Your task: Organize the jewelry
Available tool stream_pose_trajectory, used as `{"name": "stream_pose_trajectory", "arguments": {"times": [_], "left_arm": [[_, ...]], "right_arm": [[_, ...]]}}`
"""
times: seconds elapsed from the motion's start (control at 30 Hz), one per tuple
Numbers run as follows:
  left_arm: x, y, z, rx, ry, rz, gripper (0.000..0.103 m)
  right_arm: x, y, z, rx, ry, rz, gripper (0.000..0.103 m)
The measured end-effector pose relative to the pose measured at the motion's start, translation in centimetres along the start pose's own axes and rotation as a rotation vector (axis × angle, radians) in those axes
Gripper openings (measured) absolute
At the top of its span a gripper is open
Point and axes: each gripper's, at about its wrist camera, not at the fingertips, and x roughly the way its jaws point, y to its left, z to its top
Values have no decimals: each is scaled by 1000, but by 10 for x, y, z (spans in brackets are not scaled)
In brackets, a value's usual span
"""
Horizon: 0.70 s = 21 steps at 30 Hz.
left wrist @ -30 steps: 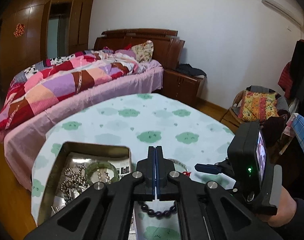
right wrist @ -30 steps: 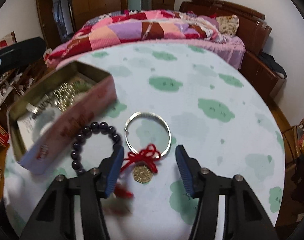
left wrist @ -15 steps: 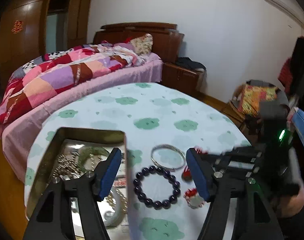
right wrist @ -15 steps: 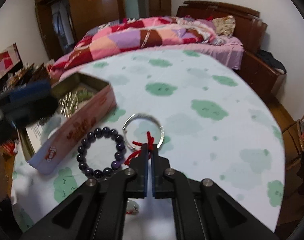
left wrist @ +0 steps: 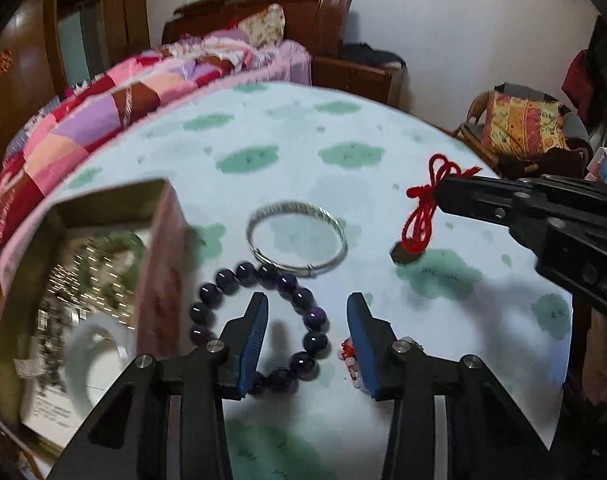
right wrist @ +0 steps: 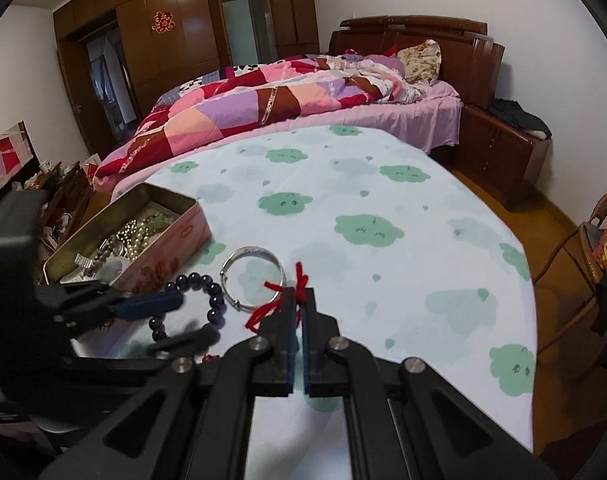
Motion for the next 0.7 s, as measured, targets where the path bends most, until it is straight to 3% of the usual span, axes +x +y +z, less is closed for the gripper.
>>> {"name": "stream_pose_trajectory", "arguments": {"times": [0.07, 0.13, 0.2, 0.4, 0.7], "left_arm": [[7, -2, 0, 6, 18, -6, 42], [11, -1, -1, -2, 36, 0, 18], [7, 1, 0, -3, 30, -21, 13], [-44, 8, 4, -5, -97, -26, 13], [-129, 51, 15, -102, -279, -50, 13]], "right_arm": [[3, 2, -3, -3, 4, 4, 3], [3, 2, -5, -3, 3, 7, 3], [0, 2, -5, -4, -5, 7, 3], [-15, 7, 3, -13, -48, 4, 3], [-35, 31, 24, -65, -104, 33, 3]]}}
